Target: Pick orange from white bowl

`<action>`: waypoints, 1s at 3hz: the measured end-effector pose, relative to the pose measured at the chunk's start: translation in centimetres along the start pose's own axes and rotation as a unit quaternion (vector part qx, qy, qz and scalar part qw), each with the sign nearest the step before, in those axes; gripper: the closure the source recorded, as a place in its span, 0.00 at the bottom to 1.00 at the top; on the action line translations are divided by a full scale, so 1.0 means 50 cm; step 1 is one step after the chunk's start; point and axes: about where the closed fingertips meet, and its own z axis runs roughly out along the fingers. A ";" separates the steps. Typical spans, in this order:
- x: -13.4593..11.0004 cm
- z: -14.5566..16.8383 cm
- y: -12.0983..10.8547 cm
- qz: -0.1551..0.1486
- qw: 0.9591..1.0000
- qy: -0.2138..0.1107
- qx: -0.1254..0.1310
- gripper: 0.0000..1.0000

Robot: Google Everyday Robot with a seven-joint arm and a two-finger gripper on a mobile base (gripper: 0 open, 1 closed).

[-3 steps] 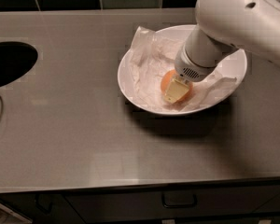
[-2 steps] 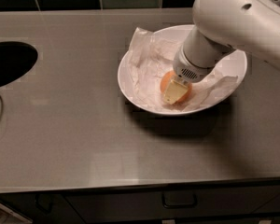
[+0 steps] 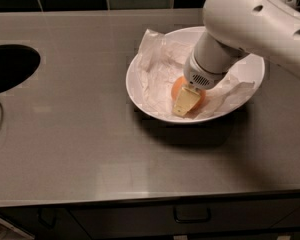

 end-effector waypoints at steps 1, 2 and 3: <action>-0.001 0.009 0.000 -0.004 1.000 0.007 -0.014 0.46; -0.001 0.014 0.000 -0.006 1.000 0.011 -0.022 0.56; -0.001 0.014 0.000 -0.006 1.000 0.011 -0.022 0.75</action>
Offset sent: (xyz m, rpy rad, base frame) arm 0.0054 0.0018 -0.0094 -0.0122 0.0683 0.0248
